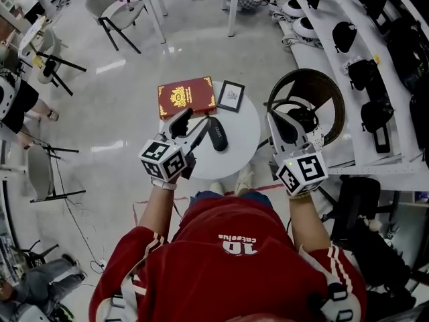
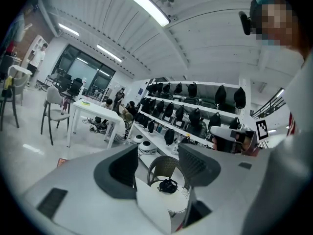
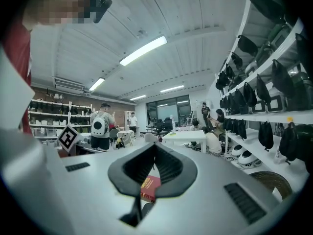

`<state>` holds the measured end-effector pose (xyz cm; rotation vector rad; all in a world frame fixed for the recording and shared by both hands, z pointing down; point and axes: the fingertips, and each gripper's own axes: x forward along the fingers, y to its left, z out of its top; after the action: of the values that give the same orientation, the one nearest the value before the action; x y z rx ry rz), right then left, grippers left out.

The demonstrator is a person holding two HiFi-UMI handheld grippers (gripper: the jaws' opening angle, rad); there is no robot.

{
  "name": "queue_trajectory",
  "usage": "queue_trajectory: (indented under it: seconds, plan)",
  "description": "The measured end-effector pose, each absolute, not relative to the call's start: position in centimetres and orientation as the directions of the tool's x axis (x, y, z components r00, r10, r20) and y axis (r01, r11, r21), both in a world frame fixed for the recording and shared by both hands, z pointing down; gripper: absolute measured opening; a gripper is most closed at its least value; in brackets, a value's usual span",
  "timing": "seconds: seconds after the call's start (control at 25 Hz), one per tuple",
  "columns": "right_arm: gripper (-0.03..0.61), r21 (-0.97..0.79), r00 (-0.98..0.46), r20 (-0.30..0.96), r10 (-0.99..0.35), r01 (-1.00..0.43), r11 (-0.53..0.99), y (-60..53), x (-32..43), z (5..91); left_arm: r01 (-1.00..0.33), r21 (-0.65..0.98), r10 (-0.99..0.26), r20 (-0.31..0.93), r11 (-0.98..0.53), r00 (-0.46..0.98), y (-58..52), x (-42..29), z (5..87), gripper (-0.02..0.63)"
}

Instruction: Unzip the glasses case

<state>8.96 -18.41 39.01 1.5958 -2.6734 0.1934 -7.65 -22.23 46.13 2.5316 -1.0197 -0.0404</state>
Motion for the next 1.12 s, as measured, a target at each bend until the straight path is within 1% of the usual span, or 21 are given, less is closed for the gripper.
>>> queue_trajectory:
  seconds: [0.16, 0.32, 0.48, 0.64, 0.8, 1.12]
  plan:
    - [0.015, -0.091, -0.478, 0.085, -0.874, -0.877, 0.471, -18.6, 9.1, 39.2, -0.643, 0.465, -0.656, 0.161, -0.609, 0.737, -22.9, -7.3, 49.1, 0.252]
    - [0.015, -0.09, -0.482, 0.089, -0.872, -0.876, 0.475, -18.9, 9.4, 39.4, -0.642, 0.555, -0.634, 0.245, -0.529, 0.734, -23.7, -6.8, 54.8, 0.267]
    - [0.014, -0.102, -0.476, 0.105, -0.873, -0.879, 0.466, -19.1, 10.2, 40.4, -0.665, 0.585, -0.605, 0.338, -0.465, 0.721, -23.9, -6.0, 60.4, 0.282]
    - [0.015, -0.117, -0.469, 0.128, -0.874, -0.882, 0.456, -19.7, 11.1, 41.2, -0.667, 0.642, -0.577, 0.4, -0.378, 0.712, -24.6, -5.3, 65.0, 0.288]
    - [0.015, -0.14, -0.468, 0.147, -0.871, -0.882, 0.45, -20.3, 11.7, 42.0, -0.683, 0.663, -0.557, 0.456, -0.308, 0.694, -25.4, -4.8, 68.8, 0.298]
    - [0.015, -0.168, -0.472, 0.175, -0.864, -0.879, 0.446, -22.2, 12.9, 43.3, -0.747, 0.64, -0.483, 0.603, -0.181, 0.635, -26.6, -4.5, 76.7, 0.318]
